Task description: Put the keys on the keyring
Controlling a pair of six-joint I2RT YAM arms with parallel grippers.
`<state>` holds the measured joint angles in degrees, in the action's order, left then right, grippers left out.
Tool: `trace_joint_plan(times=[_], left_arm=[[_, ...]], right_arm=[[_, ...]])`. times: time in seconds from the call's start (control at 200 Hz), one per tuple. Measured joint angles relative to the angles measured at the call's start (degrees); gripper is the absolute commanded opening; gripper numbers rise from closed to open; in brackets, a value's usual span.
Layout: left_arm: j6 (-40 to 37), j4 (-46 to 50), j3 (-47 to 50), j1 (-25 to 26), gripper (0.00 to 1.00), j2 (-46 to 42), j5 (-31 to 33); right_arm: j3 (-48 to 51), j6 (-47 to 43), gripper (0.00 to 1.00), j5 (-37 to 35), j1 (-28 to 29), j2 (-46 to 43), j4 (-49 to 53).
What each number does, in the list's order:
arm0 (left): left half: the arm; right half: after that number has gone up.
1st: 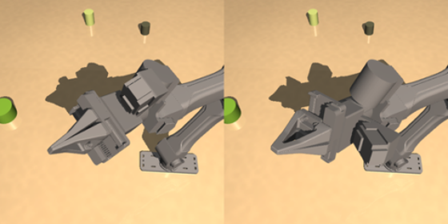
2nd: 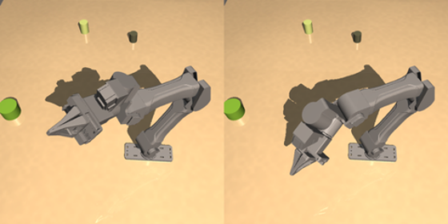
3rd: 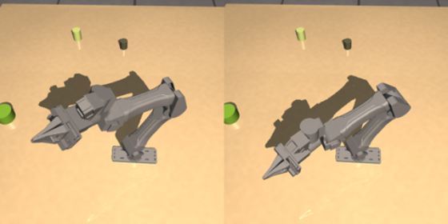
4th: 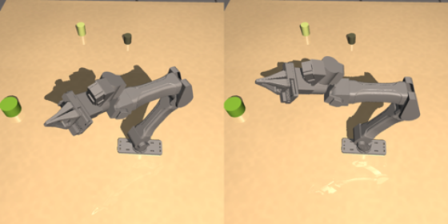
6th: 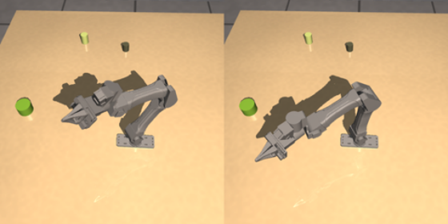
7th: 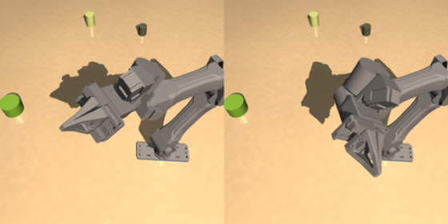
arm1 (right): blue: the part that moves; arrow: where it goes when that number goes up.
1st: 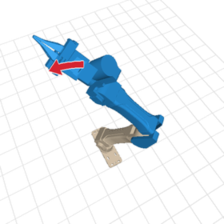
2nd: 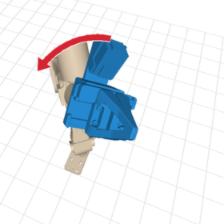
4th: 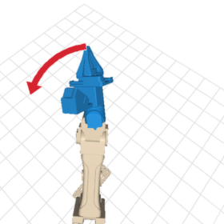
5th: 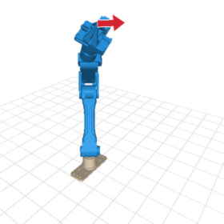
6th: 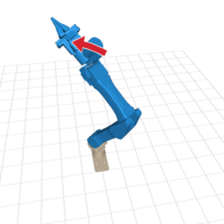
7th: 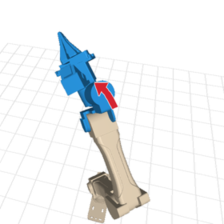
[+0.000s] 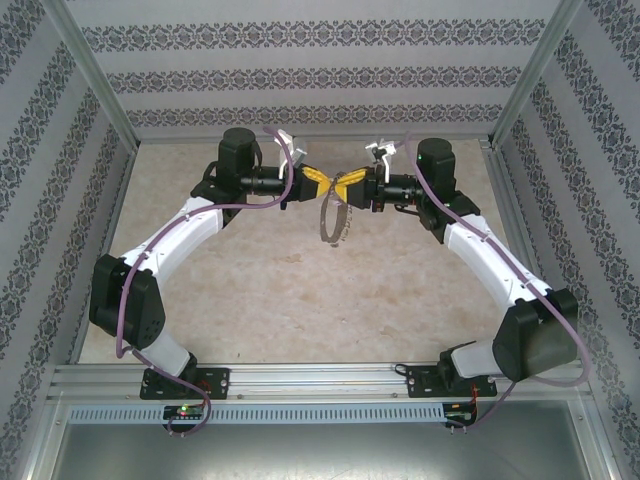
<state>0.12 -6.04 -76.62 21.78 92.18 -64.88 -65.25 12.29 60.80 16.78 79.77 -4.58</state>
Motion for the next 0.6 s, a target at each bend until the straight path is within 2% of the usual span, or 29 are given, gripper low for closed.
trace_joint_plan(times=[0.225,0.46,0.6], left_arm=[[0.0,0.0,0.0,0.5,0.00,0.0,0.0],[0.0,0.0,0.0,0.7,0.00,0.0,-0.2],[0.0,0.0,0.0,0.6,0.00,0.0,-0.2]], right_arm=[[-0.7,0.7,0.27,0.0,0.7,1.0,-0.7],[-0.9,0.8,0.00,0.0,0.6,1.4,-1.1],[-1.0,0.3,0.00,0.0,0.6,1.4,-0.7]])
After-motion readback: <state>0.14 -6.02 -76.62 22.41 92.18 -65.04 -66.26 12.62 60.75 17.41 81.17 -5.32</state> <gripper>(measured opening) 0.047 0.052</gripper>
